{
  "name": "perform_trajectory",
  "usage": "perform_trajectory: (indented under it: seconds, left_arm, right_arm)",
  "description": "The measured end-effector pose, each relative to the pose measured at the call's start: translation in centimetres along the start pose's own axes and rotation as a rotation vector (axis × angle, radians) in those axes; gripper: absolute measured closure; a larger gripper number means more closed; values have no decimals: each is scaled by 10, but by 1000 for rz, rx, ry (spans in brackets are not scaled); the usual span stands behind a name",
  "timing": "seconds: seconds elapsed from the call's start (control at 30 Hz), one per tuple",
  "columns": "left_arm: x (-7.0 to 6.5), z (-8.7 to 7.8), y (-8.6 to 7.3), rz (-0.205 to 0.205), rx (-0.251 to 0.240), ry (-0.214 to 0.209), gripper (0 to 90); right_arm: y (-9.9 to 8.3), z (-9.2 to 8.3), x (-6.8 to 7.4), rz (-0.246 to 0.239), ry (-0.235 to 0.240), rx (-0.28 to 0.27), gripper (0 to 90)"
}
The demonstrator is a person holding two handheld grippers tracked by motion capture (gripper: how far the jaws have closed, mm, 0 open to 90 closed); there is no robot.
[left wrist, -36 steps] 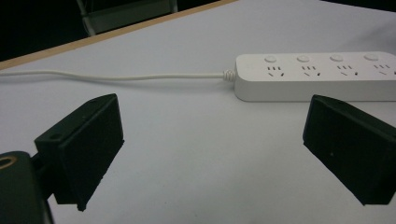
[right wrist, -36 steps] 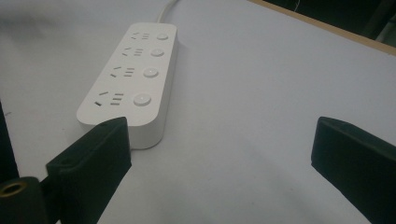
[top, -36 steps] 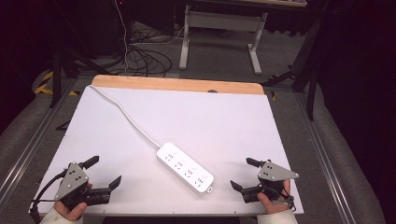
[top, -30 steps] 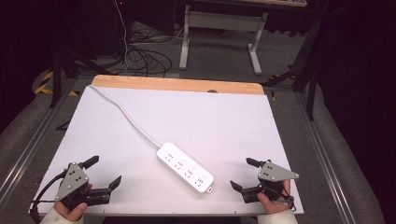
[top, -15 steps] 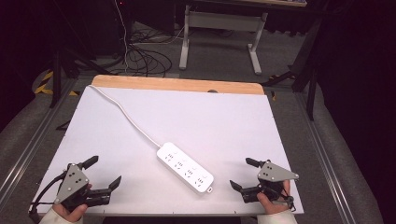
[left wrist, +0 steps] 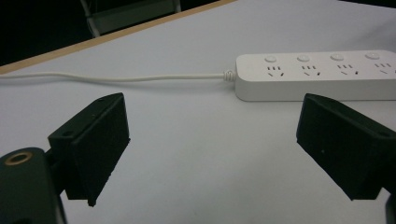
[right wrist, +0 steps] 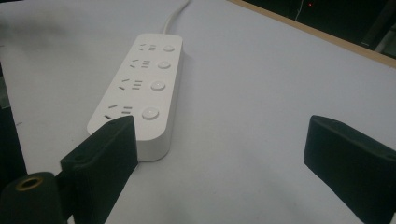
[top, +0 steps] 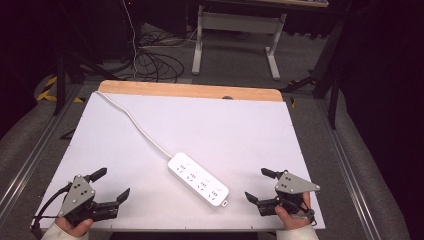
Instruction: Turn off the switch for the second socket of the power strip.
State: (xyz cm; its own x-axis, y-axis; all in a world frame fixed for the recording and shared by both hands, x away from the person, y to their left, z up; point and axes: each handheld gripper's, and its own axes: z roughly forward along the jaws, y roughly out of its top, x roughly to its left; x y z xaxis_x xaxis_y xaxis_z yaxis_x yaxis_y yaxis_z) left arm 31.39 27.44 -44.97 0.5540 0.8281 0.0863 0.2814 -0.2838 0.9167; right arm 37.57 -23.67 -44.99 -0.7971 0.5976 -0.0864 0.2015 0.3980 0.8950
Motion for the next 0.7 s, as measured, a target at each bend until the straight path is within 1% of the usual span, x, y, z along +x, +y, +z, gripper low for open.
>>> perform_trajectory:
  seconds: [0.03, 0.17, 0.2, 0.23, 0.27, 0.33, 0.37, 0.4, 0.53, 0.57, 0.6, 0.63, 0.7]
  left_arm:
    - [1, 0, 0, 1, 10, 4, 98]
    - [1, 0, 0, -1, 12, 13, 93]
    - [1, 0, -1, -1, 12, 14, 93]
    - [1, 0, -1, -1, 14, 17, 93]
    - [1, 0, -1, -1, 14, 17, 93]
    - [1, 0, -1, -4, 11, 17, 93]
    - [1, 0, -1, -4, 11, 17, 93]
    - [1, 0, -1, -5, 12, 16, 93]
    - [1, -1, -1, -4, 13, 21, 92]
    - [1, -1, 0, 4, 14, 23, 92]
    - [1, -1, 0, 4, 14, 23, 93]
    - [0, -1, 0, 6, 14, 25, 92]
    - [0, -1, 0, 7, 14, 26, 92]
  right_arm:
    - [4, 0, 0, 7, 4, -5, 103]
    - [10, 2, 1, 3, 12, 4, 104]
    - [12, 3, 1, 9, 23, 10, 108]
    - [16, 6, 1, 5, 41, 15, 109]
    - [16, 6, 1, 5, 41, 15, 109]
    - [24, 9, 2, 8, 52, 19, 109]
    - [24, 9, 2, 8, 52, 19, 109]
    - [30, 12, 2, 9, 56, 14, 109]
    - [39, 16, 3, 0, 66, 13, 109]
    - [45, 20, 4, -7, 75, 15, 109]
    - [45, 20, 4, -7, 75, 15, 109]
    - [50, 24, 4, -11, 91, 19, 109]
    - [52, 26, 5, -13, 94, 21, 111]
